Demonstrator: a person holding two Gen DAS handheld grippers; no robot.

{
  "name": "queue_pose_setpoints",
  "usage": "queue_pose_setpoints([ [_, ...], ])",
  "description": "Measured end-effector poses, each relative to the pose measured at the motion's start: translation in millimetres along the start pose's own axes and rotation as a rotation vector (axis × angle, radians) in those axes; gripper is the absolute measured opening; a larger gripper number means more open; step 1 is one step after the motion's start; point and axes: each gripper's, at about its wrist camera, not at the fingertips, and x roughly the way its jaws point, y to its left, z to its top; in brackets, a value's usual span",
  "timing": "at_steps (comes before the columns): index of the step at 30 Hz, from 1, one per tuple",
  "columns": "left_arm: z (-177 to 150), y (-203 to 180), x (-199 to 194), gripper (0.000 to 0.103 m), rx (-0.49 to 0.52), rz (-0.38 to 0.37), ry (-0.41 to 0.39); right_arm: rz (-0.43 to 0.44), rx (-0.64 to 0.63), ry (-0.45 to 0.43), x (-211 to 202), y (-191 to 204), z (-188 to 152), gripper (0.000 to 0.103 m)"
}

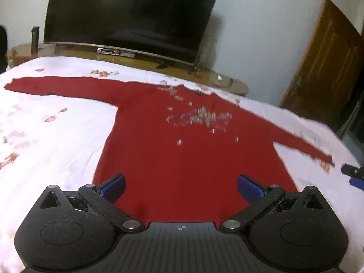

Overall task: Fold small clothes
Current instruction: 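Grasp a sweater sleeve cuff with the right gripper and lift it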

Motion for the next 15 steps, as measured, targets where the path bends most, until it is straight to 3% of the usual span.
queue_pose_setpoints([
  [4, 17.0, -8.1, 31.9, 0.103, -0.022, 0.027, -0.014, -0.08, 0.117, -0.07, 34.9, -72.5, 37.2, 0.071],
  [8, 28.3, -19.3, 67.9, 0.103, -0.051, 0.094, 0.001, -0.129, 0.306, -0.092, 88.7, -163.6, 68.9, 0.047],
  [15, 42.3, -48.0, 132.3, 0.103, -0.043, 0.184, 0.076, -0.203, 0.579, -0.05, 189.4, -281.6, 78.4, 0.047],
])
